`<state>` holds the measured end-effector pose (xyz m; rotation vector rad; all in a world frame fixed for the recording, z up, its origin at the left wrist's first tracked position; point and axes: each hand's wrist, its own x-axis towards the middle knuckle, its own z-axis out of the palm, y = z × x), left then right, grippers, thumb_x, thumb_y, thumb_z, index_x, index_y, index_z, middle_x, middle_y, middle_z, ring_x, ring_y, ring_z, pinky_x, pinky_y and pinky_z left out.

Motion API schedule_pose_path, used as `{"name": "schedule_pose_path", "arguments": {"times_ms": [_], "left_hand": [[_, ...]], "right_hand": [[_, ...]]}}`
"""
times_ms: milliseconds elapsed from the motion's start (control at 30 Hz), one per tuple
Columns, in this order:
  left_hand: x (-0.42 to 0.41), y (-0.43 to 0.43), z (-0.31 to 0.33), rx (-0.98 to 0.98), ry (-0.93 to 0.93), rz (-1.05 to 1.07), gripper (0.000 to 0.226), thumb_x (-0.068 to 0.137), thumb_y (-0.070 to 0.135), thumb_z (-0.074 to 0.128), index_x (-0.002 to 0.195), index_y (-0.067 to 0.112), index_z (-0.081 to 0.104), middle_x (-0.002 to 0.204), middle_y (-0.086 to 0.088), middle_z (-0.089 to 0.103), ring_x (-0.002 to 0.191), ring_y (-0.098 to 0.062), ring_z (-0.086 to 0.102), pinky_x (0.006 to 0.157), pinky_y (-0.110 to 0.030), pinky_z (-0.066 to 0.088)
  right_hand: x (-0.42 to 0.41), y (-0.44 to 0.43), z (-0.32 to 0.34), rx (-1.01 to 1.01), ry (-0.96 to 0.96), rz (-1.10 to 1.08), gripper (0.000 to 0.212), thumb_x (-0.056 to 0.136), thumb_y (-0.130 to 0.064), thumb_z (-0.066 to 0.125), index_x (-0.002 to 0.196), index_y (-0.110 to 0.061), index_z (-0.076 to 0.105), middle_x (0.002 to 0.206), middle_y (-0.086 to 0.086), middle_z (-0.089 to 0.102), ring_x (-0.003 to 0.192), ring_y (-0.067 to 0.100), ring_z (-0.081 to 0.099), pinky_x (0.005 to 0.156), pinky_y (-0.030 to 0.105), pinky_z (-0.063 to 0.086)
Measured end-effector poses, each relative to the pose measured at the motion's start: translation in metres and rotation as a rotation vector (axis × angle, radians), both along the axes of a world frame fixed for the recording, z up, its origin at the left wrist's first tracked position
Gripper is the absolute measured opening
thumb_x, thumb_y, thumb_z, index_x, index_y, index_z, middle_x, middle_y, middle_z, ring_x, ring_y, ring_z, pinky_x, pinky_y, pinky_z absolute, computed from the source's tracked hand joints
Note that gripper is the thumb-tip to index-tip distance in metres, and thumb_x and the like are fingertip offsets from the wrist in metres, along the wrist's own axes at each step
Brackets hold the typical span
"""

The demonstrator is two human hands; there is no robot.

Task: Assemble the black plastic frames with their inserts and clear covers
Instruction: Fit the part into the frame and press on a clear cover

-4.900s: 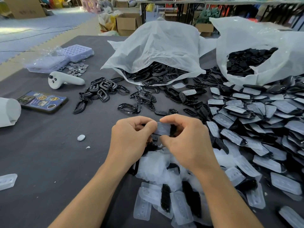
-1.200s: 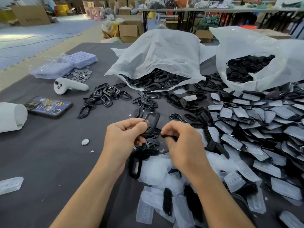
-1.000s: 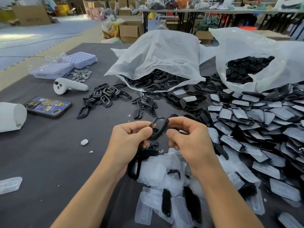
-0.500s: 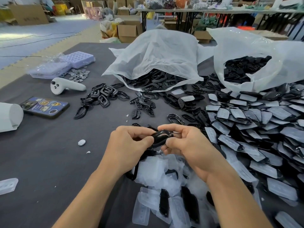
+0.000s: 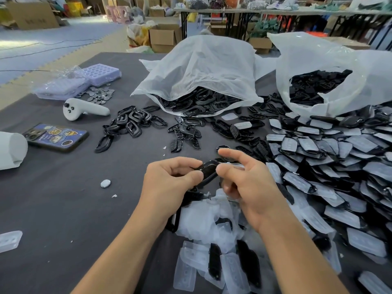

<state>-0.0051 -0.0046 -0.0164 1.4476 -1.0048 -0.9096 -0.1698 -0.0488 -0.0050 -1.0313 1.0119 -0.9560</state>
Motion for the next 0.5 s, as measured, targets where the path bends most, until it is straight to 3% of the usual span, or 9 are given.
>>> {"name": "schedule_pose_path", "arguments": {"times_ms": [133,367,500], "left_hand": [[-0.0003,0.0012,-0.0002,-0.047,0.086,0.000,0.026,0.083,0.000,0.082,0.089,0.026,0.084,0.078,-0.011,0.078,0.065,-0.014,0.069,0.062,-0.020,0.054],[-0.0036,0.0027,0.0013,-0.041,0.119,-0.110,0.019,0.083,0.010,0.083,0.092,0.027,0.084,0.078,-0.003,0.079,0.063,-0.006,0.064,0.061,-0.015,0.050],[-0.0016,0.0014,0.0028,-0.062,0.388,-0.196,0.029,0.075,0.015,0.078,0.102,0.026,0.084,0.078,0.001,0.076,0.071,-0.011,0.068,0.069,-0.019,0.056]], "right_hand": [[0.0055,0.0019,0.0020,-0.035,0.000,-0.015,0.013,0.090,0.001,0.071,0.097,-0.009,0.075,0.062,0.013,0.063,0.046,0.013,0.054,0.042,0.020,0.039],[0.0018,0.0005,0.0032,-0.028,-0.108,-0.029,0.024,0.088,0.011,0.066,0.099,-0.008,0.075,0.068,0.008,0.064,0.047,0.013,0.053,0.044,0.020,0.040],[-0.0005,-0.0003,0.0053,0.149,-0.368,0.047,0.022,0.076,0.002,0.072,0.092,-0.010,0.081,0.077,0.011,0.068,0.051,0.013,0.055,0.050,0.019,0.051]]}}
